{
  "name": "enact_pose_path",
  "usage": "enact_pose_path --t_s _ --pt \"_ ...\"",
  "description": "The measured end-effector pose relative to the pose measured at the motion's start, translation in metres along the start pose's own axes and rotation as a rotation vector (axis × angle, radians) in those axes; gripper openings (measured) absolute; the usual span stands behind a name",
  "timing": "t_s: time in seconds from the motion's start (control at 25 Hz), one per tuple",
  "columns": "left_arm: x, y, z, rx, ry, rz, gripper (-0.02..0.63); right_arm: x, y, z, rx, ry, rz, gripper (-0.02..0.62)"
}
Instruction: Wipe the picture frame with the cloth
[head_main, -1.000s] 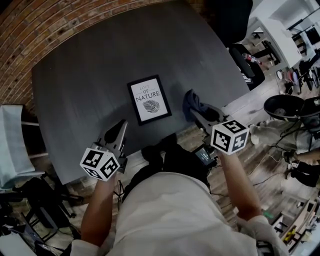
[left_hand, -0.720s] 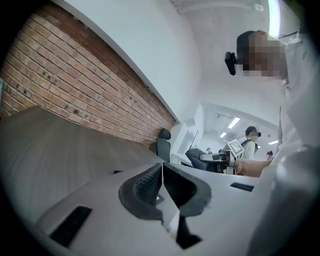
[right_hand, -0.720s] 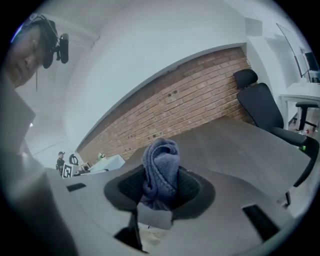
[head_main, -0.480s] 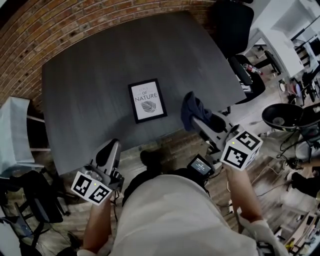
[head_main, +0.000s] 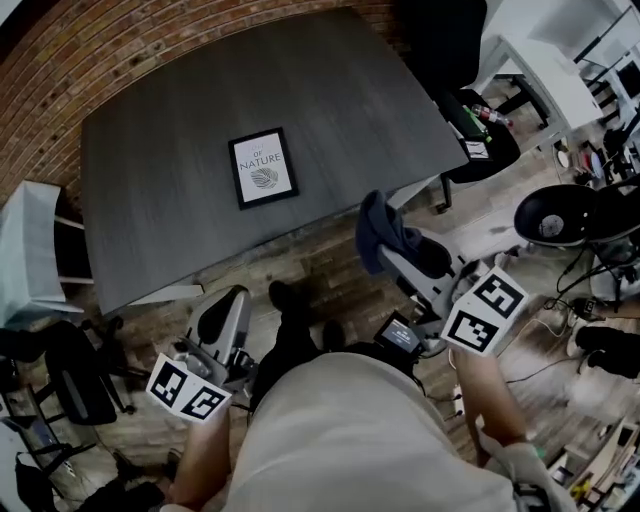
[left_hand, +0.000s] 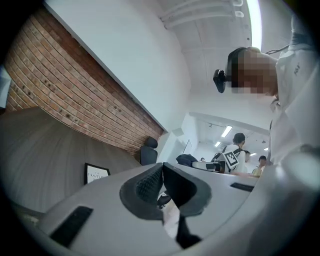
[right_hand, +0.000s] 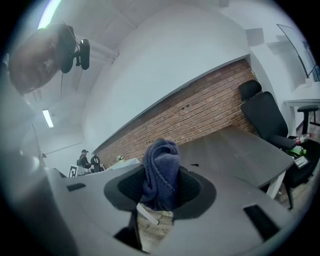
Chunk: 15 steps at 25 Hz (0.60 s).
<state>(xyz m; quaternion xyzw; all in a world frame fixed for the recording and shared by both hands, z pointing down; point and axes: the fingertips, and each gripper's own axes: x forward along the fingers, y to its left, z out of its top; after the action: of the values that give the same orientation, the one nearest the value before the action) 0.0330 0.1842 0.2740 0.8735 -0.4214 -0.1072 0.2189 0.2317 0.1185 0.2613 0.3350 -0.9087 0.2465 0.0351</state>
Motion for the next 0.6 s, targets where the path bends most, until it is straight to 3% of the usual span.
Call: enact_pose_path --t_s 0.36,0.6 --pt "-0.053 -0.055 -0.027 0.012 0.019 0.039 0.009 -0.045 0.031 -0.022 0.047 -0.044 0.053 0.144" --pt "-0.054 -0.072 -0.021 0.037 0.042 -0.040 0.009 -0.052 0.046 -0.013 0.026 -0.057 0.061 0.144"
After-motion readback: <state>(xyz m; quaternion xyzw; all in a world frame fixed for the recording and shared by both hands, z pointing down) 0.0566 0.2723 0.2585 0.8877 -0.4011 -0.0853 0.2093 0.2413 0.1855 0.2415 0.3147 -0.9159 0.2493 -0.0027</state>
